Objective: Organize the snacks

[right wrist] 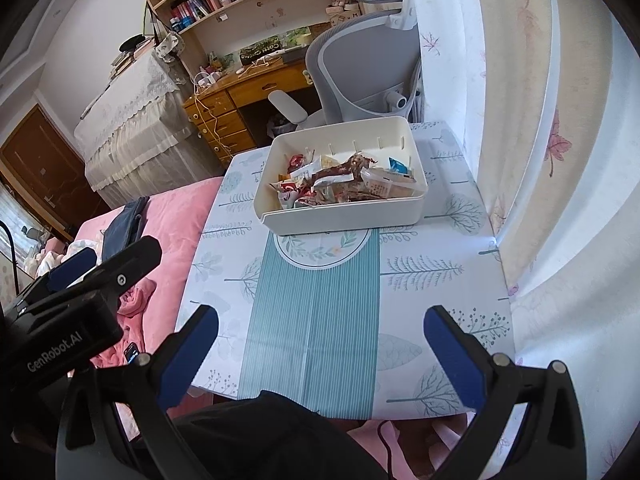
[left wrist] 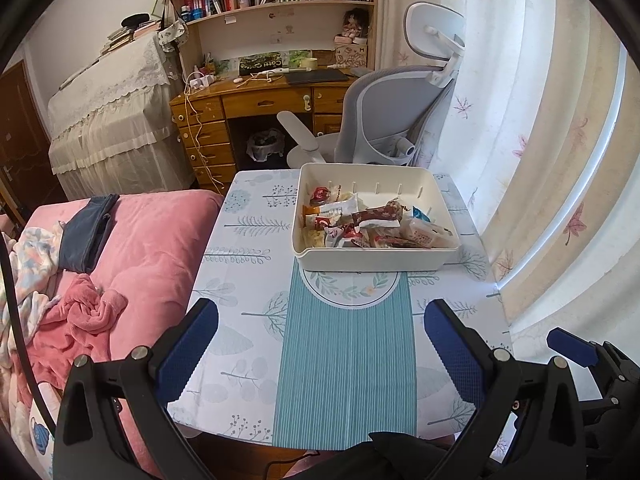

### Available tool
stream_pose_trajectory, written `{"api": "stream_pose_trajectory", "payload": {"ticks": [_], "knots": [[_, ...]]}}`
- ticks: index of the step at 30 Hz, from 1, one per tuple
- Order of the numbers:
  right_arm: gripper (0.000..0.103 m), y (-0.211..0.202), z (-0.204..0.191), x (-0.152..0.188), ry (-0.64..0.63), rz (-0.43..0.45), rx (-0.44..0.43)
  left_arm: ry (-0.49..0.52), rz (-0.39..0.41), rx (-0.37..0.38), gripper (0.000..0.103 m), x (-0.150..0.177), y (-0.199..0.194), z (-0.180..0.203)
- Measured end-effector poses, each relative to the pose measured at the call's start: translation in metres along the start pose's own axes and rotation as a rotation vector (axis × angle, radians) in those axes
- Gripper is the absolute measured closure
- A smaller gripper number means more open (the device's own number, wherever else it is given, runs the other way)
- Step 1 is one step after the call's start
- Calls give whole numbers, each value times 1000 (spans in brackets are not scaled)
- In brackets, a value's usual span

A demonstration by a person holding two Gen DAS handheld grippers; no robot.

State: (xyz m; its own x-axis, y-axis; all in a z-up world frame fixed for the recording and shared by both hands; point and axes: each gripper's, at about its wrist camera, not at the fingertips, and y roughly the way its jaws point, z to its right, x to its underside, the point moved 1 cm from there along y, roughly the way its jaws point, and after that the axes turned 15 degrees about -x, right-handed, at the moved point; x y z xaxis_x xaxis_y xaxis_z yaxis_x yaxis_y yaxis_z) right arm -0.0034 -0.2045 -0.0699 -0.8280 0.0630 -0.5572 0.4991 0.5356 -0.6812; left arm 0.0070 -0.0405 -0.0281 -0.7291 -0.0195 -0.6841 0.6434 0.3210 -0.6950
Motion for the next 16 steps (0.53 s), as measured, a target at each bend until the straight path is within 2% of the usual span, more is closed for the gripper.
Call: {"api": "stream_pose_trajectory", "payload": {"ticks": [16], "knots": [[0, 8, 4, -6, 10, -16, -5, 3, 4, -13, 1, -10, 4, -7]]}}
